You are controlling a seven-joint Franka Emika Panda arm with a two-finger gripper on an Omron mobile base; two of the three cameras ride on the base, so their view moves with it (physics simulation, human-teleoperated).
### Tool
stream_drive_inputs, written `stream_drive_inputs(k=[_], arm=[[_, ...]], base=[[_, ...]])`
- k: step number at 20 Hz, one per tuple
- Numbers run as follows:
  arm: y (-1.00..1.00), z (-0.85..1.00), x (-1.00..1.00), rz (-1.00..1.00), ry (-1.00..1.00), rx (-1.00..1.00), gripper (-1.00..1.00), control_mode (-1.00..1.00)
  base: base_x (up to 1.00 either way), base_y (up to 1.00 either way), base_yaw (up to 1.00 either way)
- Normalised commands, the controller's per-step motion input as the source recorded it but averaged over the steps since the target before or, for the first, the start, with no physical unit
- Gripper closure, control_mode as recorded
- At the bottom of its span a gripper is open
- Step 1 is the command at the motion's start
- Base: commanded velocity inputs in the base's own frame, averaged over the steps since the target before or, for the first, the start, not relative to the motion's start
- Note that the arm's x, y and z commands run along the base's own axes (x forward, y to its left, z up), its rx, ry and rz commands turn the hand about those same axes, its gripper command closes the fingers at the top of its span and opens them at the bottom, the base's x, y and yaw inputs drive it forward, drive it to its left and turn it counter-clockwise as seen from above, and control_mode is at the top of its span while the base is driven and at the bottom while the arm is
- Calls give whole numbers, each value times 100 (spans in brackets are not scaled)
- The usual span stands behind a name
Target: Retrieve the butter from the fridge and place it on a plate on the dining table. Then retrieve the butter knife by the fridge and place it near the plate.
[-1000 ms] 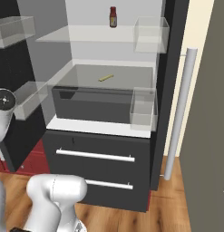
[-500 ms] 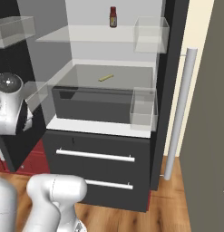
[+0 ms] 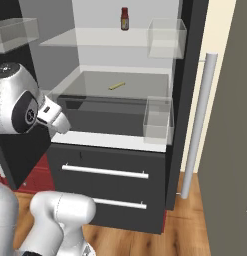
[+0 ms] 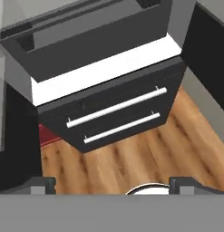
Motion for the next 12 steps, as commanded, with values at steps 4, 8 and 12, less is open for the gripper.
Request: stream_drive_inputs(k=[4, 8, 12], arm=[[-76, -42, -11, 8, 2, -55, -100, -100], [-54, -59, -6, 0, 5, -13, -100, -100], [-26, -31, -1, 9, 1, 2, -100, -100]], base=[[0, 0, 0], [0, 0, 0], [0, 0, 0]])
